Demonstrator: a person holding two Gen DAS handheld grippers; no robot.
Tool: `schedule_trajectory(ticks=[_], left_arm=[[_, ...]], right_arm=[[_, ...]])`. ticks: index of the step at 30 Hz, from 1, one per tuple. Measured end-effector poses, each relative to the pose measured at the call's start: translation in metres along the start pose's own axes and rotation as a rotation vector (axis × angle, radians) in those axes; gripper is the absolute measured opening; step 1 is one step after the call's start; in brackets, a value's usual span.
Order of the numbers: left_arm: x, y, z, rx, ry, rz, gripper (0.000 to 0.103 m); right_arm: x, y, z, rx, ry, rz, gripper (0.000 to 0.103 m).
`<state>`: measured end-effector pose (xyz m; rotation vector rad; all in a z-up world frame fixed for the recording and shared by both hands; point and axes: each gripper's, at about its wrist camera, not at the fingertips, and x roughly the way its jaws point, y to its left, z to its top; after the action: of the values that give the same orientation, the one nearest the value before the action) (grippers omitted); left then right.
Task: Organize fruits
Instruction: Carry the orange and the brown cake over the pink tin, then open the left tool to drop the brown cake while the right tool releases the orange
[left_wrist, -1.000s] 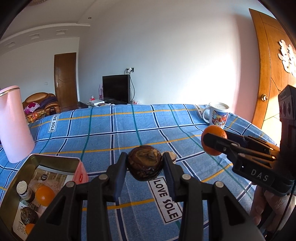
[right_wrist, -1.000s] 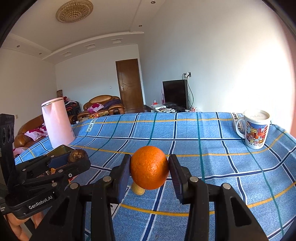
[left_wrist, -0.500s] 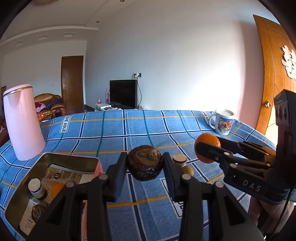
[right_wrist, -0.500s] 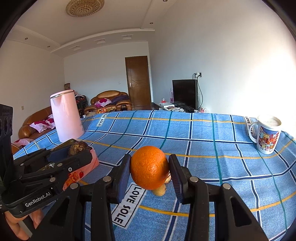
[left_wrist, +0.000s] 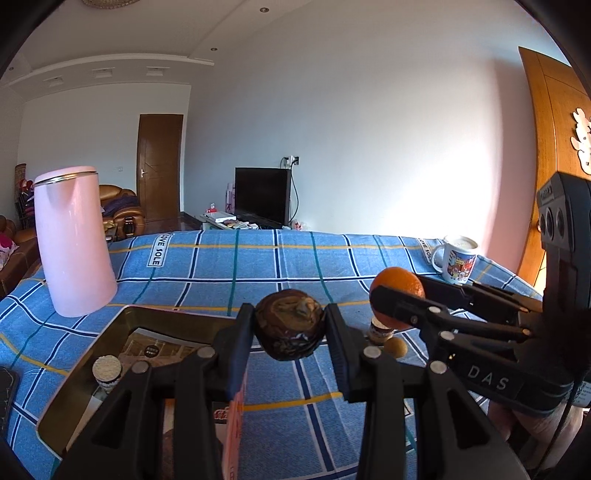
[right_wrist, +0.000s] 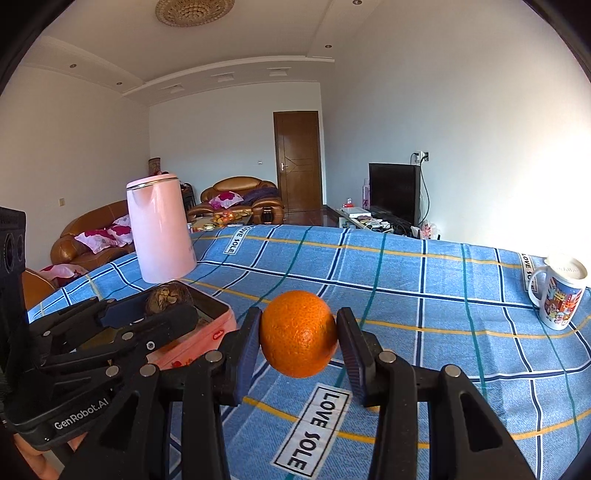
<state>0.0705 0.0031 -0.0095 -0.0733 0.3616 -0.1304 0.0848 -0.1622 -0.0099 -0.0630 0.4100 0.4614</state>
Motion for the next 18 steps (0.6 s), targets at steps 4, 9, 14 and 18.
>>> schedule_trajectory(ticks=[4, 9, 14, 18], left_arm=[[-0.003, 0.016, 0.001, -0.025, 0.005, 0.022, 0.040], [-0.007, 0.038, 0.001, -0.058, 0.006, 0.058, 0.040], [-0.011, 0.064, 0.000, -0.098, 0.022, 0.103, 0.040], [-0.014, 0.086, -0.002, -0.130, 0.034, 0.138, 0.040]], right_arm=[[0.007, 0.019, 0.007, -0.025, 0.000, 0.032, 0.044], [0.019, 0.039, 0.014, -0.043, 0.008, 0.076, 0.044], [0.032, 0.062, 0.016, -0.071, 0.026, 0.119, 0.044], [0.045, 0.079, 0.015, -0.082, 0.048, 0.153, 0.044]])
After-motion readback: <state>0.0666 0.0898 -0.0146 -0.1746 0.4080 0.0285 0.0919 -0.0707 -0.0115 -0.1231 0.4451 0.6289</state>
